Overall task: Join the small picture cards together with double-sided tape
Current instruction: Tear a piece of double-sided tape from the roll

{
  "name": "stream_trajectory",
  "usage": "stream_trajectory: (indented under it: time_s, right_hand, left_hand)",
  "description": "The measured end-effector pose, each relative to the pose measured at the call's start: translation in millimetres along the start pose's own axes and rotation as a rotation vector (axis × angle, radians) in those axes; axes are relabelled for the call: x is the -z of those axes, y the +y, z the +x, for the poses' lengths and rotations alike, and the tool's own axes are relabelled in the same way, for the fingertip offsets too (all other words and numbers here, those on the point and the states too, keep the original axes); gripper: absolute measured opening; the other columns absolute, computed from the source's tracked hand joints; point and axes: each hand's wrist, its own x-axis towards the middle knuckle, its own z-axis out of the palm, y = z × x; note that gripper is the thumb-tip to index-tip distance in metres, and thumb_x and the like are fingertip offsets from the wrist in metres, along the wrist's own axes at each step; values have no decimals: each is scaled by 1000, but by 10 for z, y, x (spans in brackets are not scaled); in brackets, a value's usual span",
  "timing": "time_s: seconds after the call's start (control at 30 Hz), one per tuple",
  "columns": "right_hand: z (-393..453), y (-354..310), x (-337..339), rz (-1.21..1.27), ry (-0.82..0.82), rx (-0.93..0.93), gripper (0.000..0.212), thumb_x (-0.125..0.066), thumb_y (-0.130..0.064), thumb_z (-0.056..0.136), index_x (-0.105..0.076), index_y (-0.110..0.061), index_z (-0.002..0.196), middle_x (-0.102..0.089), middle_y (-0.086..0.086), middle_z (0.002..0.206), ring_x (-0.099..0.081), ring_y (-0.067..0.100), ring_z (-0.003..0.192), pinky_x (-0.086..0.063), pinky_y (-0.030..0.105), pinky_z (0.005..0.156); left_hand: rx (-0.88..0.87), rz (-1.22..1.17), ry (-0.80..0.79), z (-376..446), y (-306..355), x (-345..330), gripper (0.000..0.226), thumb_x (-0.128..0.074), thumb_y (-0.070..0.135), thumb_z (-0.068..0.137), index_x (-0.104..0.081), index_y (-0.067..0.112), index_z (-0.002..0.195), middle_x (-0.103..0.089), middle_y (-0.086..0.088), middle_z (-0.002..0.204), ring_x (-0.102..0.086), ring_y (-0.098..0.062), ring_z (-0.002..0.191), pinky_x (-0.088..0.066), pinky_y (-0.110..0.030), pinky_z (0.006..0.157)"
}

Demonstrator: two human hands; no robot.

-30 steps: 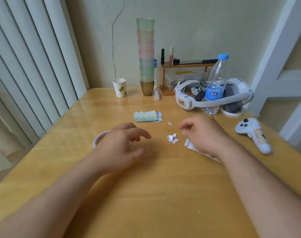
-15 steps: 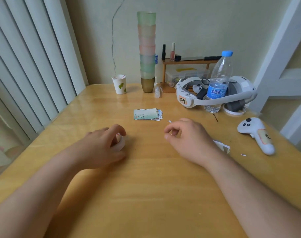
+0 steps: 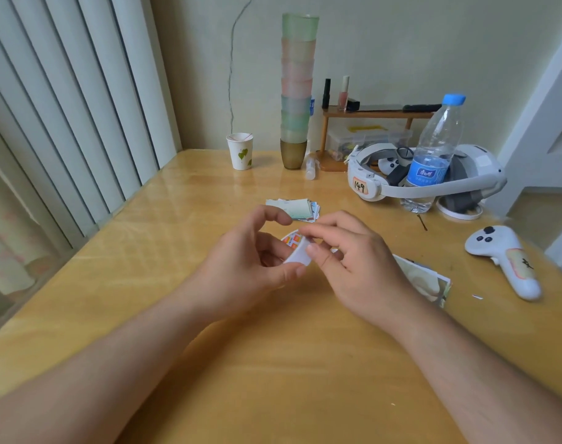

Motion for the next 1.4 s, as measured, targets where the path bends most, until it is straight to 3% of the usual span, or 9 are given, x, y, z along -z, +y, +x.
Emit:
stream_trajectory:
  time_s: [0.07, 0.27, 0.5, 0.73, 0.9, 1.0, 1.2, 1.3, 1.4]
  right_hand:
    - [-2, 17, 1, -11, 16, 5, 25, -70, -18, 96, -76, -21, 121, -61, -10, 114, -62, 8, 96, -51, 22, 83]
    - [5, -16, -5, 66, 75, 10, 24, -81, -12, 86, -80, -19, 109, -68, -9, 107, -66, 10, 88, -54, 17, 77]
    - [-6, -34, -12, 80, 75, -10, 13, -80, -12, 87, -80, -24, 91, -70, -12, 93, -69, 12, 86, -58, 27, 72]
    - [-5, -89, -41, 26, 80, 101, 7, -78, -12, 85, -77, -20, 85, -67, -10, 83, -66, 14, 74, -55, 33, 66]
    - [-7, -101, -39, 1, 99, 117, 9, -75, -11, 86, -73, -19, 84, -64, -11, 82, -63, 14, 70, -54, 33, 63]
    - [2, -123, -39, -5, 135, 114, 9, -75, -10, 86, -73, -18, 83, -60, -14, 79, -61, 12, 70, -52, 28, 62]
    - [-1, -158, -30, -23, 180, 150, 9, -75, -7, 86, -72, -15, 82, -61, -10, 79, -60, 12, 68, -47, 20, 62]
    - [7, -158, -7, -1, 148, 175, 9, -73, -6, 89, -72, -15, 88, -62, -8, 83, -59, 12, 69, -46, 24, 62]
    - [16, -157, 3, 20, 128, 197, 10, -72, -4, 91, -73, -13, 91, -63, -8, 89, -57, 8, 74, -43, 19, 66]
  left_hand:
    - [2, -20, 1, 4, -9, -13, 56, -88, 9, 83, -53, 28, 121, -77, -17, 91, -62, -24, 69, -53, -43, 69]
    - [23, -29, 45, 22, 4, -12, 53, -86, 6, 84, -52, 26, 120, -78, -15, 90, -58, -22, 65, -50, -32, 59]
    - [55, 36, 77, 9, 40, -28, 26, -84, 15, 87, -64, 18, 104, -77, -4, 79, -55, -15, 60, -45, -23, 54]
    - [-111, 254, 122, -10, -22, -36, 11, -78, 25, 86, -67, 29, 86, -65, 11, 69, -46, -7, 56, -40, -19, 56]
    - [-171, 311, 131, 4, -26, -40, 3, -70, 29, 86, -67, 28, 85, -65, 3, 70, -45, -11, 59, -41, -22, 56]
    - [-202, 320, 134, 17, -23, -41, 11, -74, 21, 92, -67, 28, 88, -65, 0, 69, -49, -19, 61, -43, -24, 58]
    - [-185, 271, 79, 41, 6, -39, 16, -70, 18, 96, -64, 27, 84, -57, 10, 62, -44, -12, 59, -41, -25, 56]
    - [-159, 159, 66, 38, 36, -42, 11, -68, 32, 90, -64, 26, 82, -52, 11, 61, -42, -13, 59, -38, -24, 55]
    - [-167, 99, 59, 51, 39, -41, 21, -65, 43, 85, -66, 21, 84, -52, -12, 68, -42, -20, 65, -38, -32, 60]
